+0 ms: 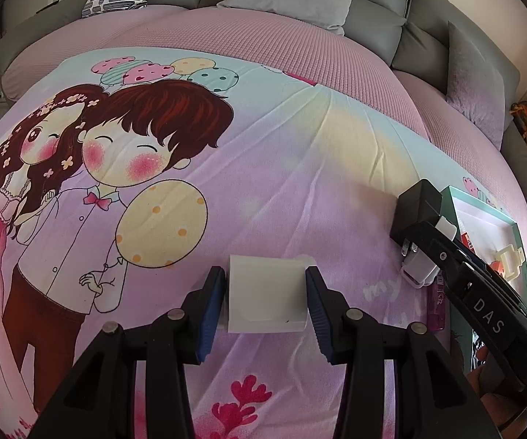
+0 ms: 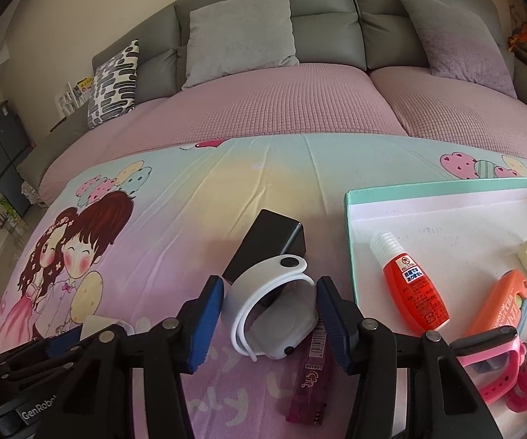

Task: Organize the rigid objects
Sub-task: 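Place charger cube in tray with left tool while right tool places watch stand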

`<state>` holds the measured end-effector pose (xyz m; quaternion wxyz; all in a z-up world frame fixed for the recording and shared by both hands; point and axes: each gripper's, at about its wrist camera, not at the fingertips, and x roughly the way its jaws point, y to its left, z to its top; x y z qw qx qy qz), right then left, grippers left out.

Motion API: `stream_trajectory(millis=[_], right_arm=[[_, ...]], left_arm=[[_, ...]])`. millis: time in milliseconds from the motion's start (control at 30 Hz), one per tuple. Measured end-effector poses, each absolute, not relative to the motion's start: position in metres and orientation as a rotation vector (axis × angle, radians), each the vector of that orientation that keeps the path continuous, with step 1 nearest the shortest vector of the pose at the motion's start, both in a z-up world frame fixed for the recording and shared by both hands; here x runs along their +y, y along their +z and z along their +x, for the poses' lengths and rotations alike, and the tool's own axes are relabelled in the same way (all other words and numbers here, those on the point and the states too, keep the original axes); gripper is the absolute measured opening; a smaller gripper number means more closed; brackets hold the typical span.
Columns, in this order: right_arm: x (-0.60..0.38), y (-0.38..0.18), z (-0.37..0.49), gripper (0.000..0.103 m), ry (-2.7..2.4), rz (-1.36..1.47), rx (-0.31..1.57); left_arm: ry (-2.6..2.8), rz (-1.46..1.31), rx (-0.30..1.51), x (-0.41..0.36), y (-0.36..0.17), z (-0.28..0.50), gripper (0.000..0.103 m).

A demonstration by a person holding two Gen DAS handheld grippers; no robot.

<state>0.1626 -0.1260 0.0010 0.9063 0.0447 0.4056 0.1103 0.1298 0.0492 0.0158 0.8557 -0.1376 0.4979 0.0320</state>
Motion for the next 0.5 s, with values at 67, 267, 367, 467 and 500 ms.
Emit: stream_trajectory(millis=[67, 267, 367, 467, 500], right_arm=[[-0.126, 0.001, 0.161, 0.055, 0.224, 0.092, 0.834], [-0.130, 0.007, 0.152, 0.054, 0.211, 0.103, 0.829], [-0.134, 0.012, 0.144, 0.054, 0.207, 0.114, 0.822], [-0.138, 0.020, 0.137, 0.054, 0.198, 0.119, 0.813], [-0.139, 0.023, 0.135, 0.054, 0.194, 0.119, 0.808]], left_arm=[[0.068, -0.286, 1.047, 0.049, 0.016, 0.130, 0.046], [0.075, -0.274, 1.046, 0.049, 0.017, 0.130, 0.046], [0.091, -0.257, 1.045, 0.048, 0.019, 0.129, 0.046], [0.101, -0.251, 1.038, 0.048, 0.022, 0.128, 0.046], [0.104, -0.249, 1.034, 0.049, 0.023, 0.127, 0.046]])
